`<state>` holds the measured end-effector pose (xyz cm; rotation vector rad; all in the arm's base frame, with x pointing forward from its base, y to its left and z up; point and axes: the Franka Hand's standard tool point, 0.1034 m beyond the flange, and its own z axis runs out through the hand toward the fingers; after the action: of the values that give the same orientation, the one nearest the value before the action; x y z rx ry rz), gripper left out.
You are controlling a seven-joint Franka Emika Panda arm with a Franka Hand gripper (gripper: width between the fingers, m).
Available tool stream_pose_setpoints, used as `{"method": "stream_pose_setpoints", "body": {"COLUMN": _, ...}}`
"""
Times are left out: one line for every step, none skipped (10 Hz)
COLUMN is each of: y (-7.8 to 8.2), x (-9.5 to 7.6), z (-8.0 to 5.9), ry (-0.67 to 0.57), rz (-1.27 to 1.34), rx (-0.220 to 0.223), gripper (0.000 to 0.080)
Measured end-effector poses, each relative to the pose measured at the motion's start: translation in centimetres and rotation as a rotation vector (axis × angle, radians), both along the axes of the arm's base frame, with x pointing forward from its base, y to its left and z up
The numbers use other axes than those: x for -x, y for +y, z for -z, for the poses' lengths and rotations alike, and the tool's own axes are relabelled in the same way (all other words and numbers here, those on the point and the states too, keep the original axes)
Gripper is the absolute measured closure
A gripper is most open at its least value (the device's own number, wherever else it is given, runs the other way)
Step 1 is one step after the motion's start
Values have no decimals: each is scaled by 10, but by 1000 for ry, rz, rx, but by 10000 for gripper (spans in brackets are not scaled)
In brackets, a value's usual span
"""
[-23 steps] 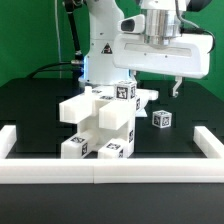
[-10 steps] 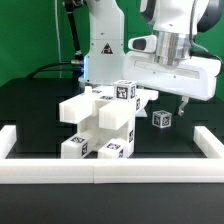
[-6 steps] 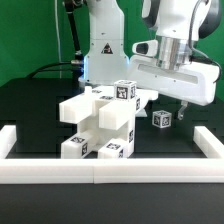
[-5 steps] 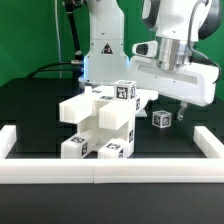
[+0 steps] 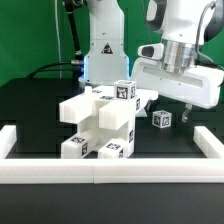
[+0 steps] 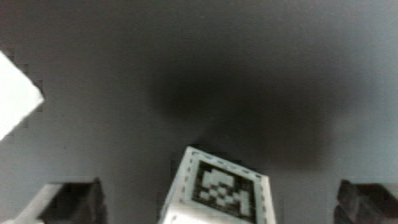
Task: Assemble chair
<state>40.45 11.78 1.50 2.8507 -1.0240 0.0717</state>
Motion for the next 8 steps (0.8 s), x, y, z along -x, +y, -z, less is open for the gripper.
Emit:
{"method": "stream_pose_setpoints", "body": {"y": -3, "x": -2, "z": -1, "ry": -3, "rz": 6, "rx": 1, "gripper": 151}}
{"method": "stream_pose_setpoints", "body": {"y": -10, "x": -9, "z": -3, "ry": -1, "rz": -54, "rx": -4, "gripper": 151}}
{"method": "stream_pose_setpoints", "body": {"y": -11, "x": -8, "z": -3, "ry": -1, "rz": -37, "rx": -3, "gripper": 151}}
{"method": "stream_pose_setpoints", "body": {"y": -9, "x": -7, "z": -2, "ry": 0, "rz": -43, "rx": -3, "gripper": 151}}
{"method": "stream_pose_setpoints", "body": {"y": -9, "x": -7, "z": -2, "ry": 0, "rz": -46, "rx": -3, "gripper": 151}}
{"method": "stream_pose_setpoints", "body": {"y": -11, "x": -7, "z": -2, "ry": -4, "rz": -15, "rx": -5, "gripper": 151}}
{"method": "stream_pose_setpoints", "body": {"y": -16, "x": -7, "z": -2, "ry": -12, "rz": 76, "rx": -9, "gripper": 151}}
{"method": "stream_pose_setpoints", "body": {"y": -18, "x": -6, "z": -2, "ry": -16, "rz": 106, "rx": -8, "gripper": 151}}
